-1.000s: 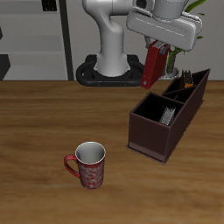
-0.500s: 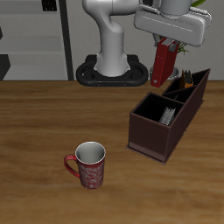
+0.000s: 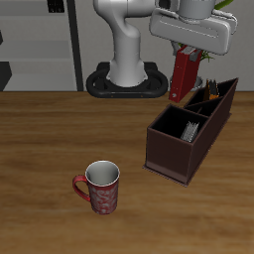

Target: Place the orange book into the left desk caddy's left compartment and place the striped book into the left desk caddy's right compartment and place the red book into the left desk caddy's right compartment

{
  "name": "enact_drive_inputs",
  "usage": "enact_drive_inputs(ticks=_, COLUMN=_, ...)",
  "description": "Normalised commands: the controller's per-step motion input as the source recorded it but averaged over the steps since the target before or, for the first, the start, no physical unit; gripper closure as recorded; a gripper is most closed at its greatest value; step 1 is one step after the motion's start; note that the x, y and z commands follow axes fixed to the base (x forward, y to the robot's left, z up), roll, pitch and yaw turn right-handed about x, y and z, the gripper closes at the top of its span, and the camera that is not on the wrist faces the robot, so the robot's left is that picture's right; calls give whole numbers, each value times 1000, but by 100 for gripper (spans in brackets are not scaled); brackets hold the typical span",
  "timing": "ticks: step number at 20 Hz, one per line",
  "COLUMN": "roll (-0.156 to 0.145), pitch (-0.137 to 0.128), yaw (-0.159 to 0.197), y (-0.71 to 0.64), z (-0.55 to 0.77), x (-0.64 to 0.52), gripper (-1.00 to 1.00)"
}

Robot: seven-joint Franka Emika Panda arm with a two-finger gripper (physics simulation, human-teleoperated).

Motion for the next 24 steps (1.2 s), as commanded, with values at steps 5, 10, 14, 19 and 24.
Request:
enact_drive_inputs(ticks=5, roll=3, pitch=13, yaw=-1, y=-61, z=-48, x=109, gripper=100)
enact_drive_inputs(ticks=10, roll=9, pitch=16, yaw=6, y=4, z=-117, x=83, gripper=100)
enact_drive_inputs(ticks=14, roll=10, pitch=25, yaw=15, y=24, z=-174, x=94, gripper=100)
enact_drive_inputs(ticks=19, roll=10, pitch=16, yaw=7, y=18, z=-138, x=82, gripper=100)
enact_drive_inputs(ticks=24, roll=-4, pitch=17, yaw=-3, y=-35, z=-135, x=38, gripper=100)
